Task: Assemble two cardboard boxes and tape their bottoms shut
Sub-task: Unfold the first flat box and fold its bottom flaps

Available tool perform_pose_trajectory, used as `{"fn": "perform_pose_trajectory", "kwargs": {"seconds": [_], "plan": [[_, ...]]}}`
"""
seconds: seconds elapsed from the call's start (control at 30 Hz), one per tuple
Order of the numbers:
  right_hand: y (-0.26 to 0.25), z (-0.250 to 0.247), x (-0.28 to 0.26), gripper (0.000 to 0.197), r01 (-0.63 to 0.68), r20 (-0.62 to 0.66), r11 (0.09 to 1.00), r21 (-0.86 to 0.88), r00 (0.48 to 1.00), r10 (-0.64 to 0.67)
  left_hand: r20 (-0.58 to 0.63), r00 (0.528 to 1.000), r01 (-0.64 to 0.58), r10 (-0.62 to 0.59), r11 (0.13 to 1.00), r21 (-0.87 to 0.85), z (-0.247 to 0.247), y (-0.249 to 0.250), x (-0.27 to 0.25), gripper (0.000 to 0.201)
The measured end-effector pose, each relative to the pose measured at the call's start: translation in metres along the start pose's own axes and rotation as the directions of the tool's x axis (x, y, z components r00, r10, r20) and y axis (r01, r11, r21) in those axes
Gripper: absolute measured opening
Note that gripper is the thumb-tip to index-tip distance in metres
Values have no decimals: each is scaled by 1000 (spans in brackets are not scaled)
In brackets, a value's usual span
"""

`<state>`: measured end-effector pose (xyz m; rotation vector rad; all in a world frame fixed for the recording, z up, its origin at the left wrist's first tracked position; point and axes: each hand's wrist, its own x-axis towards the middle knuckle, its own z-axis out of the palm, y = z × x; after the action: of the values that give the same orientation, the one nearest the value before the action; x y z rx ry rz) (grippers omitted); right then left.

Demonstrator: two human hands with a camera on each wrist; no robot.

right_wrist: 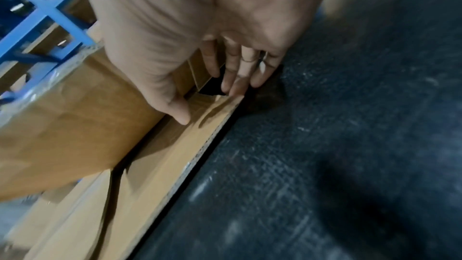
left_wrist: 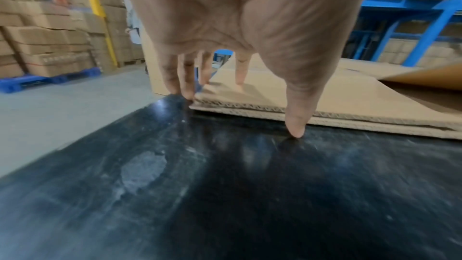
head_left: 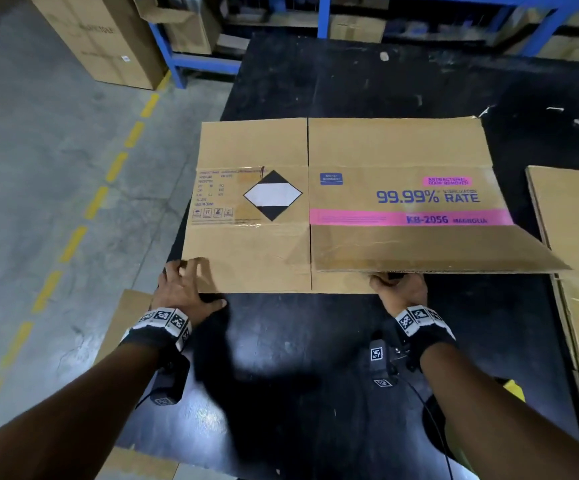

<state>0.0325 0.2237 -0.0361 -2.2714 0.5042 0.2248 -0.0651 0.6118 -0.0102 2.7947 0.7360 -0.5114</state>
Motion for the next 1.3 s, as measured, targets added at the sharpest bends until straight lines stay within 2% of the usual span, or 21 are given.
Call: {"fn": "perform_pose_trajectory", "kwargs": {"seconds": [0.03,0.1,0.2,0.27,0.37,0.4,0.43,0.47,0.57,0.67,0.73,0.8,0.87,0.93,0.97,1.03,1.1,1.17,1.23,1.3], "plan": [[0,-3,-1,47,-66,19,994,86,998,64,-32,999,-19,20,1000,20,2,5,-2,110],[7,-5,2,50,-148,55,957,248,989,139,-121,982,-146,146,989,9,4,27,-9,116],[19,-9,3,54,-143,26,916,375,989,144,-184,904,-407,386,909,-93,-2,83,-24,108],[20,-11,-1,41,-135,39,906,401,991,130,-204,813,-574,546,809,-123,-10,132,-35,104],[21,-15,-4,30,-143,23,904,402,989,146,-141,616,-786,775,617,-43,-11,208,-46,102],[23,-16,-5,30,-145,15,905,400,988,152,-88,573,-818,815,575,-8,-7,231,-46,102],[27,-18,-7,29,-151,12,911,384,987,158,-19,555,-831,832,555,21,-1,250,-45,103],[28,-21,-10,25,-155,10,926,345,987,161,54,556,-831,830,554,42,5,267,-43,104],[41,-37,-16,13,-100,-55,984,148,993,109,233,602,-796,764,598,99,25,293,-33,98],[58,-67,-14,6,-9,-159,1000,25,987,13,278,643,-763,714,629,149,39,299,-29,92],[67,-90,-12,21,82,-252,994,-70,963,-97,244,670,-741,701,651,165,42,298,-29,96],[71,-113,-6,49,134,-316,964,-230,927,-204,226,690,-723,687,667,179,38,299,-29,105],[69,-135,2,77,142,-307,901,-411,909,-283,214,698,-715,683,680,163,31,300,-29,111],[65,-155,14,91,144,-280,839,-525,901,-330,183,694,-720,696,679,145,21,300,-30,110],[61,-166,20,90,151,-272,808,-569,893,-358,163,690,-724,705,676,140,15,299,-30,110],[52,-184,32,75,182,-233,753,-633,882,-410,118,683,-730,721,668,145,2,293,-31,109],[32,-201,40,56,216,-149,690,-690,891,-428,71,674,-734,735,658,166,-16,284,-32,107],[2,-218,41,47,231,-79,622,-748,900,-430,14,658,-742,753,646,179,-37,269,-33,109],[-33,-235,37,55,248,-33,570,-783,900,-436,-62,627,-758,776,627,178,-65,252,-36,114],[-64,-247,31,71,254,-10,576,-777,910,-414,-132,602,-768,788,616,174,-98,232,-38,112]]}}
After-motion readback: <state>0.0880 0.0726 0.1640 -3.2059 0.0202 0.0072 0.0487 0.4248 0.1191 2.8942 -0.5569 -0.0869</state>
